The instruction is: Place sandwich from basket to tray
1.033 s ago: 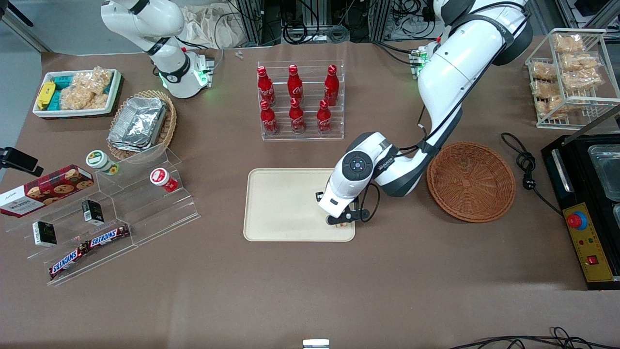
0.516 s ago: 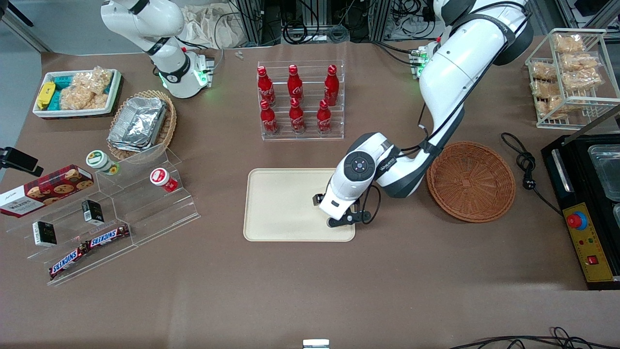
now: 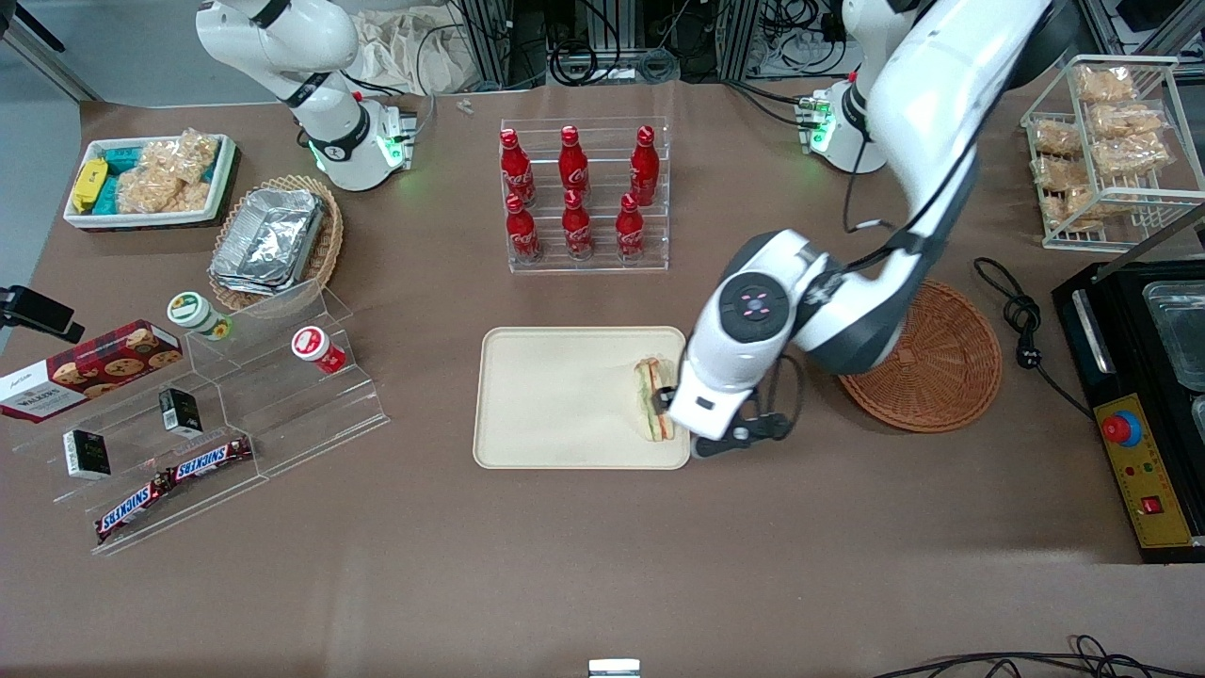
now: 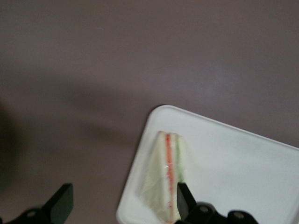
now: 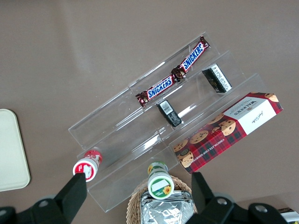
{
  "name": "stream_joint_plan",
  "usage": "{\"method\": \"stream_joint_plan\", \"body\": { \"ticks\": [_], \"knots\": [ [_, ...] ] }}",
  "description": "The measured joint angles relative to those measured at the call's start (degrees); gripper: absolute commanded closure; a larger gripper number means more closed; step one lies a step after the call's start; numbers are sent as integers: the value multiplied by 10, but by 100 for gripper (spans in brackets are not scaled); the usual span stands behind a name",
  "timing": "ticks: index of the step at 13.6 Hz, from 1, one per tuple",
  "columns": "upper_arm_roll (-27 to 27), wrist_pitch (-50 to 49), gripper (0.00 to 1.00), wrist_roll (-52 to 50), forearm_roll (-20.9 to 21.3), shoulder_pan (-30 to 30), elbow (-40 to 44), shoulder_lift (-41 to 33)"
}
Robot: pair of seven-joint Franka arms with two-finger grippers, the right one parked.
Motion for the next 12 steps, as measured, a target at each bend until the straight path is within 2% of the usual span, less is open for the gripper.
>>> {"method": "stream_joint_plan", "body": {
  "ticks": [3,4,6,8,12],
  "knots": [
    [5,-64,0,27,-15,30,-5,-70],
    [22,-76,0,56,-35,29,-14,-93],
    [85,-82,0,152,-101,26,-52,-148],
    [160,-92,0,266,-142,27,-99,-208],
    [252,-142,0,431,-156,31,-138,-280]
  ]
}}
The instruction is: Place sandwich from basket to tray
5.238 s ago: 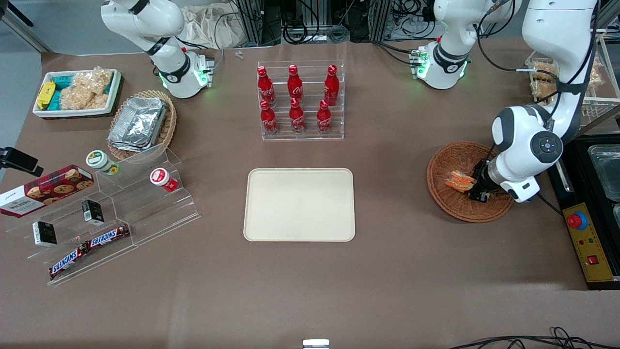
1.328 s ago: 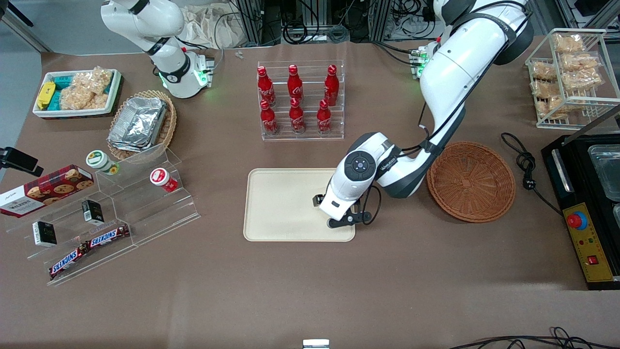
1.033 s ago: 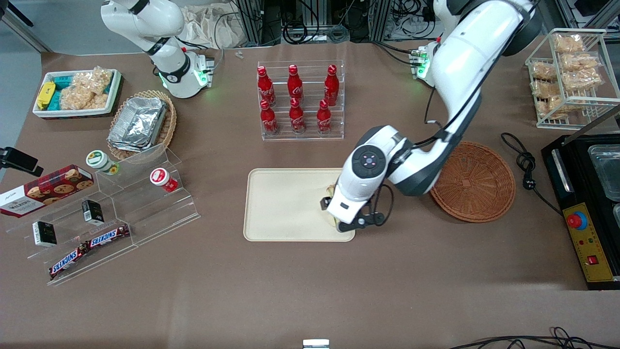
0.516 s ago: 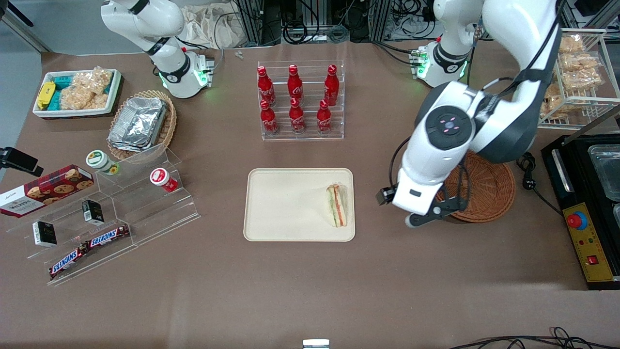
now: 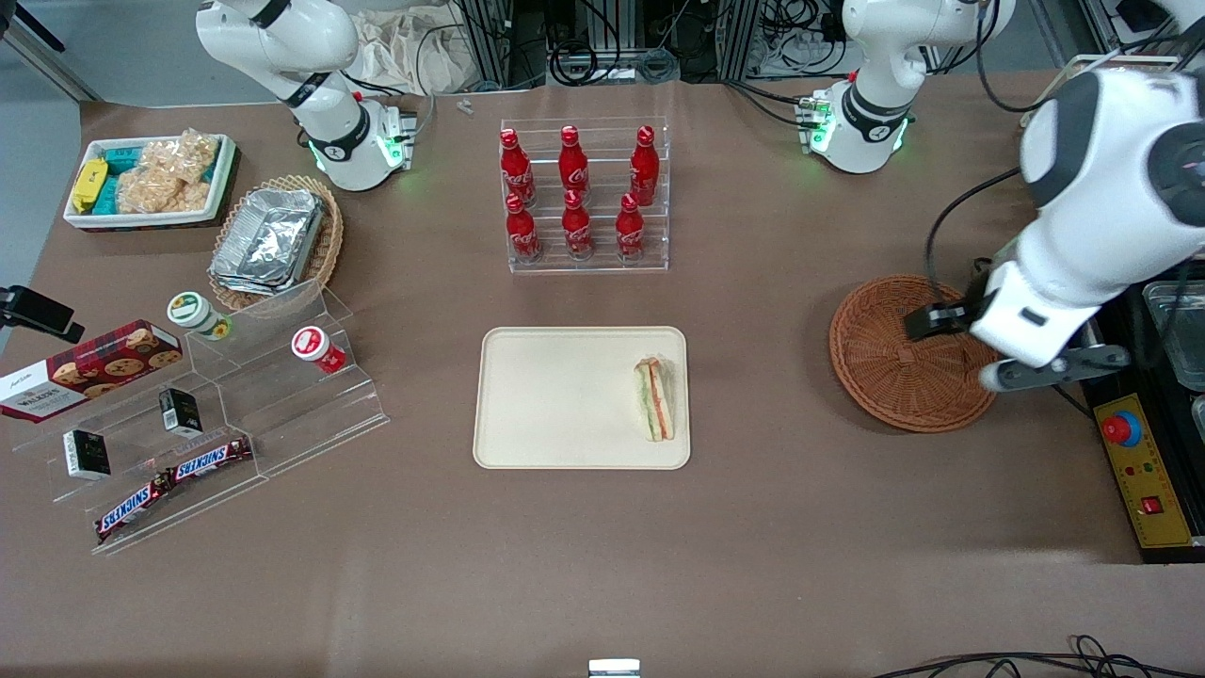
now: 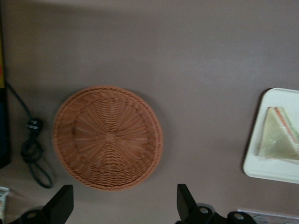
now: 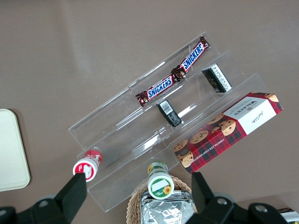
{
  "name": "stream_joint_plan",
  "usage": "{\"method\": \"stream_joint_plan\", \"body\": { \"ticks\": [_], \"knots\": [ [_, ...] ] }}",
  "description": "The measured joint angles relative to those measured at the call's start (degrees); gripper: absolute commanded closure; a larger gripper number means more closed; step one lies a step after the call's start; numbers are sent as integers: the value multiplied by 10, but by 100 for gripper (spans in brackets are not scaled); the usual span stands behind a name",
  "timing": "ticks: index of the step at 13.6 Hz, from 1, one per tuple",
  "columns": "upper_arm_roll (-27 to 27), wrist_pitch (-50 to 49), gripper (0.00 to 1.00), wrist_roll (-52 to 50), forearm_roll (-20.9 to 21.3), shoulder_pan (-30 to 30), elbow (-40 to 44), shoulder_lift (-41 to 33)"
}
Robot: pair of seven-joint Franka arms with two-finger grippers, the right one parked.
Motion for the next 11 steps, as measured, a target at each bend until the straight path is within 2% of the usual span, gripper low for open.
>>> {"method": "stream_joint_plan", "body": {
  "ticks": [6,11],
  "knots": [
    [98,-52,0,198,-14,1,2,-12],
    [104,-62,0,229,-15,-2,21,-13]
  ]
}}
